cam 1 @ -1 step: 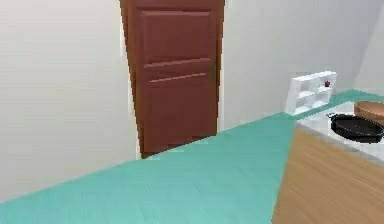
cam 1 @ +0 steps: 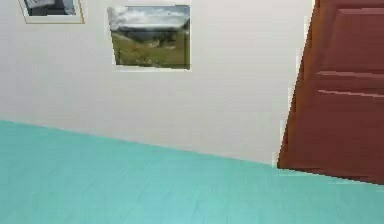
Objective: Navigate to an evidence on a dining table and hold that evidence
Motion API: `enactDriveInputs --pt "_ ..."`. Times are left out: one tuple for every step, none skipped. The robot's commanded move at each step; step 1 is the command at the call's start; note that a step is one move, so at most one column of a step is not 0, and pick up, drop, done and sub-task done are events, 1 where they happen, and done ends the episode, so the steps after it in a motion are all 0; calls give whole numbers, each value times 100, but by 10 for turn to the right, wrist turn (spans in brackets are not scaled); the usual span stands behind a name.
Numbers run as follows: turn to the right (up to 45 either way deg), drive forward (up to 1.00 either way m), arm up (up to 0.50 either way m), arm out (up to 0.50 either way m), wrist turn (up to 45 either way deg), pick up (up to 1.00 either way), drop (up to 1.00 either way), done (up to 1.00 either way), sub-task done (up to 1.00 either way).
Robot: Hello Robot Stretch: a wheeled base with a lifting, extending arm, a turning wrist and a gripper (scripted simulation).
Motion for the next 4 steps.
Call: enactDriveInputs --pt "-450 0 0 0 0 0 0 0 0" --pt "-420 0 0 0 0 0 0 0 0" --pt "0 100 0 0 0 0 0 0 0" --pt "0 70 0 0 0 0 0 0 0"
